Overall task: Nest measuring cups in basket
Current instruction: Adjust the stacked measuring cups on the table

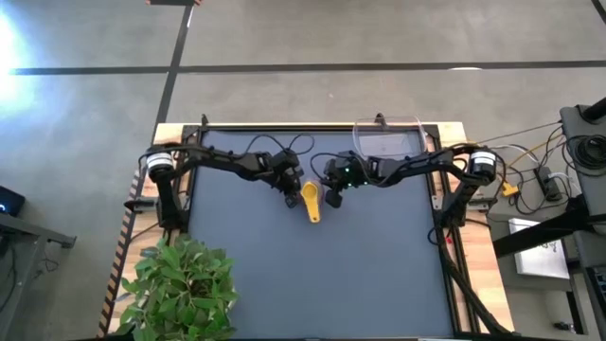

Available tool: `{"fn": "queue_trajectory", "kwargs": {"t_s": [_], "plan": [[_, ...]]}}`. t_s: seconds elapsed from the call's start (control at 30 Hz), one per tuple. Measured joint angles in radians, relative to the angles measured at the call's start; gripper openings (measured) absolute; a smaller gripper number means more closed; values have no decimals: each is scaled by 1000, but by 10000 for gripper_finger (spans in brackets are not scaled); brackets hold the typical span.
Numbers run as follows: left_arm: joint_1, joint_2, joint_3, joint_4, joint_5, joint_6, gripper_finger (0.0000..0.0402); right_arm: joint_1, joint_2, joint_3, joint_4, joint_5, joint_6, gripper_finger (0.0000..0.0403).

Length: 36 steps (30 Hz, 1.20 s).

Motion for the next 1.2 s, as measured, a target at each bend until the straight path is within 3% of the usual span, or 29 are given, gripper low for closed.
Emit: {"fn": "queue_trajectory", "kwargs": {"t_s": [0.43,0.73,0.97,1.1,1.2], "plan": [[-84,-2,0,-4,22,-42,0,-66,-1,50,-87,-1,-43,8],[-83,-31,-3,-17,16,0,0,-70,-123,48,-225,1,-39,9],[-76,-108,-43,-22,-65,35,0,-30,-253,48,-311,1,-10,9],[-74,-194,-109,47,-103,30,0,6,-305,48,-403,0,15,13],[-74,-257,-189,201,-107,13,0,37,-324,42,-456,0,31,31]]}}
